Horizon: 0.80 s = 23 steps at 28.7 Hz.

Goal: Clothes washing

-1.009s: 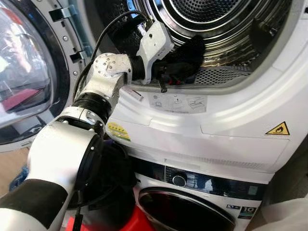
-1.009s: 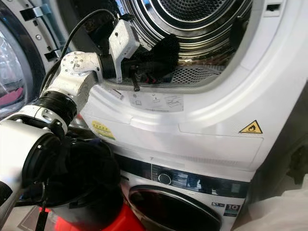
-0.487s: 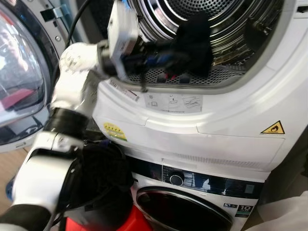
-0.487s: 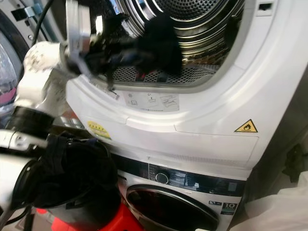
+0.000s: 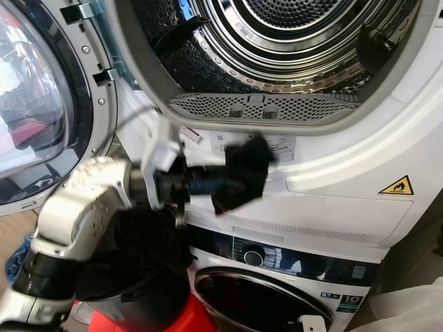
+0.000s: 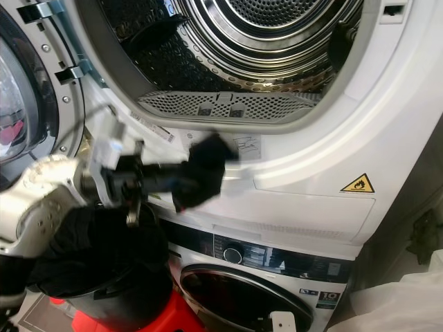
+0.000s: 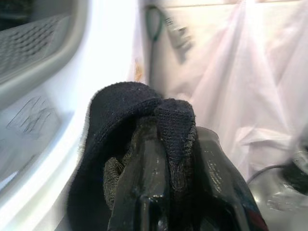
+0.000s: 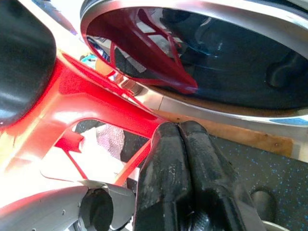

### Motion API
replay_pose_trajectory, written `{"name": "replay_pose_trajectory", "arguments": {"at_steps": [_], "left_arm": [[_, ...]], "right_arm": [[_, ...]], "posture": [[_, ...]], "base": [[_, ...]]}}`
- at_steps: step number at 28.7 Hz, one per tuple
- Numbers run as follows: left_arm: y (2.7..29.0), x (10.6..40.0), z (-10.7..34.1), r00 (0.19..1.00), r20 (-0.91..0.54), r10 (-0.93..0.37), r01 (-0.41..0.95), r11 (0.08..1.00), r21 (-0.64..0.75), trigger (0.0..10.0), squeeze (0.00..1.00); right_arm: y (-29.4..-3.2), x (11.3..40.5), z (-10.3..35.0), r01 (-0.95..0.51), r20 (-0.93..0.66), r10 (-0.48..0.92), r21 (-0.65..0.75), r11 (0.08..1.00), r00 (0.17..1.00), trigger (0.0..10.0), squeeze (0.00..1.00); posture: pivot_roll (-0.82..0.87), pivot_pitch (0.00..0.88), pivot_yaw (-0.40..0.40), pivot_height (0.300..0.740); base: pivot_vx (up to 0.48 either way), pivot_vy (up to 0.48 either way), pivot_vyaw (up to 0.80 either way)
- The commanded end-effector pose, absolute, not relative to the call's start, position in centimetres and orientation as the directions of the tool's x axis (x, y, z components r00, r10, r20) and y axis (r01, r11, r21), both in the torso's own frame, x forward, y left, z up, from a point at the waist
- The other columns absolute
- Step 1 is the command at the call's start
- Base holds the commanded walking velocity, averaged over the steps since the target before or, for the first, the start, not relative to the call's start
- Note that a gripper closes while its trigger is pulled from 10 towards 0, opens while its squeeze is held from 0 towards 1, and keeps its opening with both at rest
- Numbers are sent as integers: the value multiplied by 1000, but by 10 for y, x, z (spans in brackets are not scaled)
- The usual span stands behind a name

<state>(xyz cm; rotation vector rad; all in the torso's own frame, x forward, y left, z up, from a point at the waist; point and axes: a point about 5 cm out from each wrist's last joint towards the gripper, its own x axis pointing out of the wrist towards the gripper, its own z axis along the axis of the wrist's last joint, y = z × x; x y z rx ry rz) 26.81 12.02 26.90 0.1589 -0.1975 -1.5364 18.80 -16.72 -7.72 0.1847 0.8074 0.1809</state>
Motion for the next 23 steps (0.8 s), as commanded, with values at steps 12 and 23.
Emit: {"name": "replay_pose_trajectory", "arguments": {"at_steps": [12, 23], "left_arm": [[127, 237, 188, -2, -273, -962, 1000, 5, -26, 10000, 0], [124, 240, 142, 39, -315, -948, 988, 84, -129, 10000, 0]], "right_arm": [[-156, 212, -56, -382, -564, 534, 374, 845, 629, 10000, 0], [-161, 233, -31, -561, -425, 697, 414, 717, 578, 10000, 1000]], "posture": [[-50, 0, 151, 740], [-65, 0, 147, 740]], "base": [[0, 0, 0], [0, 0, 0]]}}
